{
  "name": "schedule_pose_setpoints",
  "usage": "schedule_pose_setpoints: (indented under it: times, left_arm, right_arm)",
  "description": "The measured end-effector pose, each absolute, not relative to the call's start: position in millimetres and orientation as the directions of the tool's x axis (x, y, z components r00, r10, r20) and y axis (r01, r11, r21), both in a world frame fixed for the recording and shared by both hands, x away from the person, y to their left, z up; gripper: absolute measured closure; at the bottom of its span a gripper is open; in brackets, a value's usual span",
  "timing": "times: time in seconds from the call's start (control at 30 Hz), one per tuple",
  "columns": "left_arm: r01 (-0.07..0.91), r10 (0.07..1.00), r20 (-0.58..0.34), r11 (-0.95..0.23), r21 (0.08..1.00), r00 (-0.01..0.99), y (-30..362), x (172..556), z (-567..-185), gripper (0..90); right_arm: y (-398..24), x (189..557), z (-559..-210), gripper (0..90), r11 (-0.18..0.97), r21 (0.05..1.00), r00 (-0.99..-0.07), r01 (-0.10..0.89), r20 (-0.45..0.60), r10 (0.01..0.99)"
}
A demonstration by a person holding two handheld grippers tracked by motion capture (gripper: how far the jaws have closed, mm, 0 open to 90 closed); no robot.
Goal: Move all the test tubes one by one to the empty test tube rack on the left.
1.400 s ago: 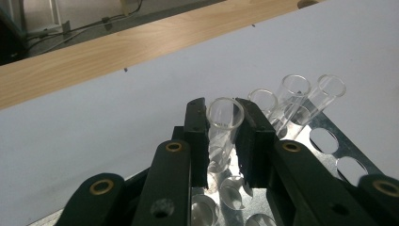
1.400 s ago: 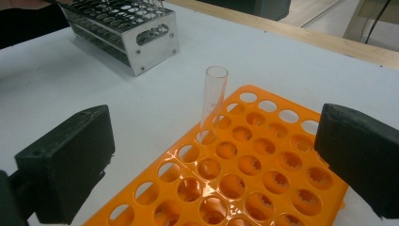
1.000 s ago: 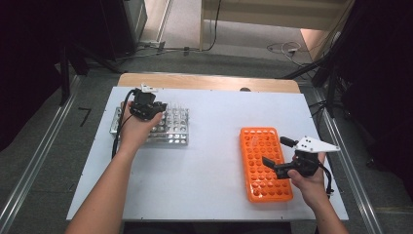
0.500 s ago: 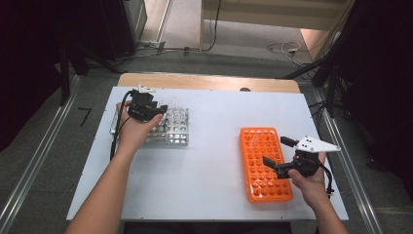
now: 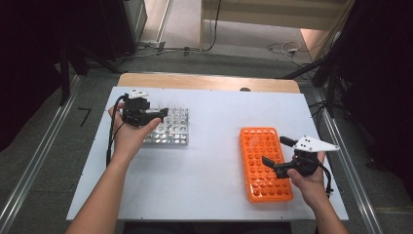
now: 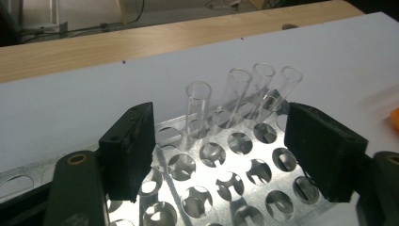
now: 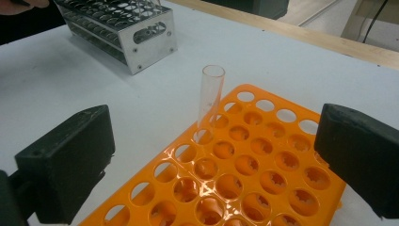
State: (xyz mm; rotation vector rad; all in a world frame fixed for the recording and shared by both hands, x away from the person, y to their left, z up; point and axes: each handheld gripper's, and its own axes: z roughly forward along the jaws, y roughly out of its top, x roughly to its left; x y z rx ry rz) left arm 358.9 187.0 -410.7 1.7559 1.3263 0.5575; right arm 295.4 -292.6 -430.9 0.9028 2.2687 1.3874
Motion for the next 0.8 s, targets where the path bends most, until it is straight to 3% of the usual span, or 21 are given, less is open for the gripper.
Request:
schedule_pose_setpoints:
  times: [0.3, 0.8]
  left_arm:
    - [0.496, 0.905, -0.158, -0.066, 0.866, 0.396, 181.2, 328.3, -405.5, 11.1]
    - [0.422, 0.834, -0.212, -0.027, 0.906, 0.509, 162.1, 280.7, -402.6, 0.0]
  right_arm:
    - [-293.3, 299.8, -432.6, 0.0, 0.317, 0.879, -0.741, 0.355, 0.058, 0.669]
    - [-292.9, 313.3, -436.8, 6.3, 0.289, 0.876, -0.754, 0.386, 0.119, 0.646]
